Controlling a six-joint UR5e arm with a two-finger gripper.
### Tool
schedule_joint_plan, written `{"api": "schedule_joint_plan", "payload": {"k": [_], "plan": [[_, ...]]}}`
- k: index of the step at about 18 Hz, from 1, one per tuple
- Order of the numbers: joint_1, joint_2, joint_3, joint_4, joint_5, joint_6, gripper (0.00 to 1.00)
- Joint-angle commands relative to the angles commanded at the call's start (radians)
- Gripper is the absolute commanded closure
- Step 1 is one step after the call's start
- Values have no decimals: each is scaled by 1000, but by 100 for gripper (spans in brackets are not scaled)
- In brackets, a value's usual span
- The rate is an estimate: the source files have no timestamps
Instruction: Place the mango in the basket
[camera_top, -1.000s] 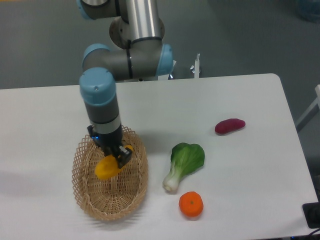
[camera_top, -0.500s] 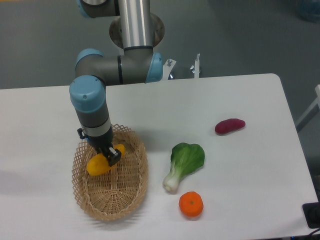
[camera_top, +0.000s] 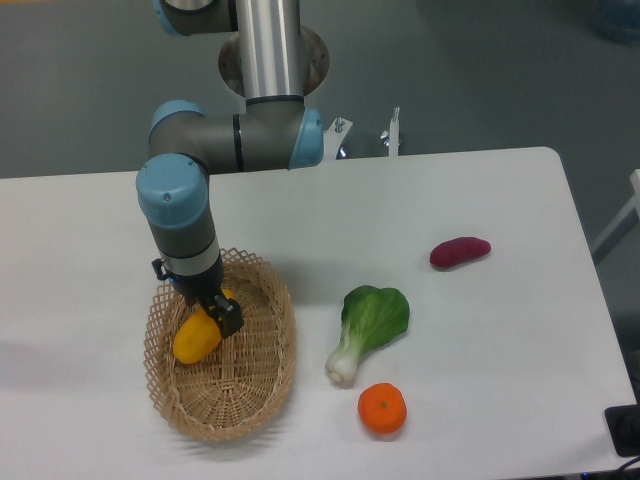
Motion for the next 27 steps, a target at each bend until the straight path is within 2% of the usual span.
{"api": "schedule_joint_plan", "payload": {"k": [4, 7, 12, 14, 18, 21, 23, 27], "plan": [[12, 0, 55, 3, 5, -37, 0], [64, 17, 87, 3, 3, -41, 0], [208, 83, 146, -17, 2, -23, 0], [261, 103, 155, -67, 0, 32, 0], [388, 140, 201, -213, -5, 274, 0], [474, 149, 236, -322, -6, 408, 0], [524, 155, 252, -348, -8, 536, 0], [626, 169, 287, -458, -8, 776, 0]]}}
